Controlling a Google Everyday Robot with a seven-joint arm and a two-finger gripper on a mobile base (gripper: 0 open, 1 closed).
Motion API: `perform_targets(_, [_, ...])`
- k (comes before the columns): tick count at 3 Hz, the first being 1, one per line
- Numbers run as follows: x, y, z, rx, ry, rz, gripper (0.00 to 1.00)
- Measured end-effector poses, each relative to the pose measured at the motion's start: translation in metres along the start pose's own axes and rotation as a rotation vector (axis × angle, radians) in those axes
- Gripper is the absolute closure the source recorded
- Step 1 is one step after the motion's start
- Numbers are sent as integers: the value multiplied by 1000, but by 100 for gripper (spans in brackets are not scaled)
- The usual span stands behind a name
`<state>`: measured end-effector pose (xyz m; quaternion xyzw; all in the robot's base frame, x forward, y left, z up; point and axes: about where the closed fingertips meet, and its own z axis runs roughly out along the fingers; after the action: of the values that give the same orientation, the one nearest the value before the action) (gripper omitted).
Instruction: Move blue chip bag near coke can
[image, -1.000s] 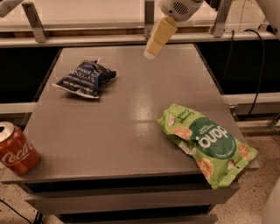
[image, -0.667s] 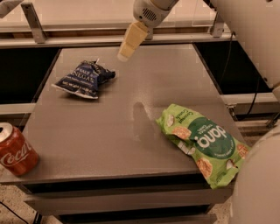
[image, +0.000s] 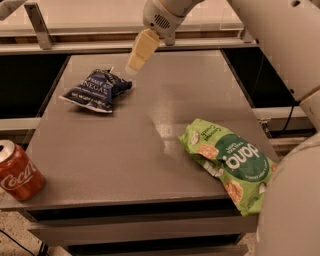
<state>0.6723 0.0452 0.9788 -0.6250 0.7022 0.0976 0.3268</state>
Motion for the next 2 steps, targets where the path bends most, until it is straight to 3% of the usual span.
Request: perform_targets(2, [-39,38,63,-98,-171,9,0])
